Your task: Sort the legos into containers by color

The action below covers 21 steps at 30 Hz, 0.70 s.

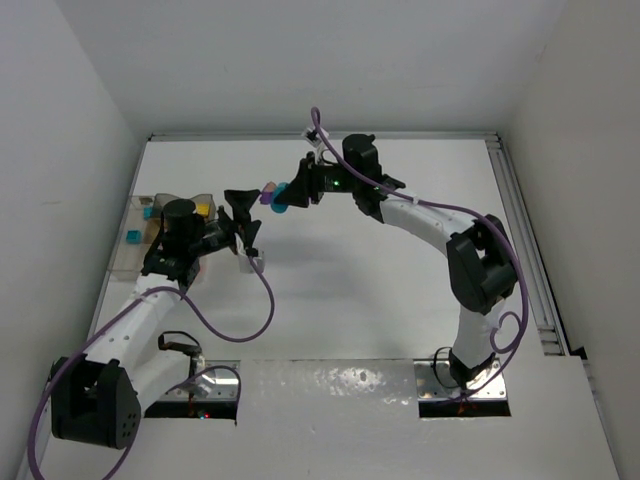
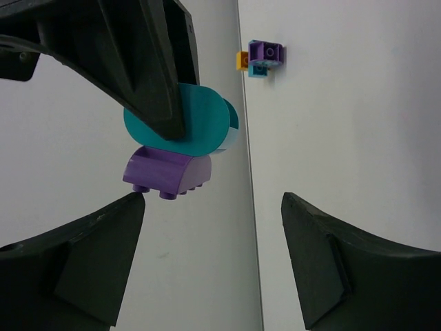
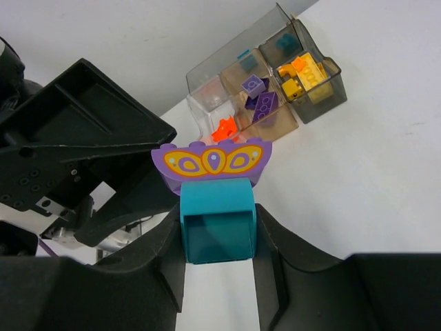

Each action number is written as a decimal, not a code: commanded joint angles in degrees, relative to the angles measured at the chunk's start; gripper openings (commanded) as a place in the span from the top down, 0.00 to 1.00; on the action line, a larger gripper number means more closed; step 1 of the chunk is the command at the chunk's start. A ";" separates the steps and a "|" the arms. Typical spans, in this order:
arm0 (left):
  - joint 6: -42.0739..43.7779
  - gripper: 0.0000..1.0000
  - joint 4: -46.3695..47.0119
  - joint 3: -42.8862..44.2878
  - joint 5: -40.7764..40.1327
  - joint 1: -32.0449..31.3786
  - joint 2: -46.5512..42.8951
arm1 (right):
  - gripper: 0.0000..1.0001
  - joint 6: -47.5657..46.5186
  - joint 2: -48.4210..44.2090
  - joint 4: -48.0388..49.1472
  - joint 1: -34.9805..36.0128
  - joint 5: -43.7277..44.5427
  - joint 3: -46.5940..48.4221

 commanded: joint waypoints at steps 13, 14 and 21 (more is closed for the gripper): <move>-0.74 0.30 -1.04 2.55 4.97 -1.59 -0.17 | 1.00 -5.94 1.70 -6.07 1.44 0.46 3.40; -1.00 0.32 -1.38 2.55 5.50 -1.59 -0.17 | 1.00 -6.29 1.61 -6.16 1.79 0.46 3.48; 1.28 0.44 -7.44 4.56 3.58 -1.68 2.29 | 1.00 -8.22 1.09 -7.47 2.93 0.29 4.10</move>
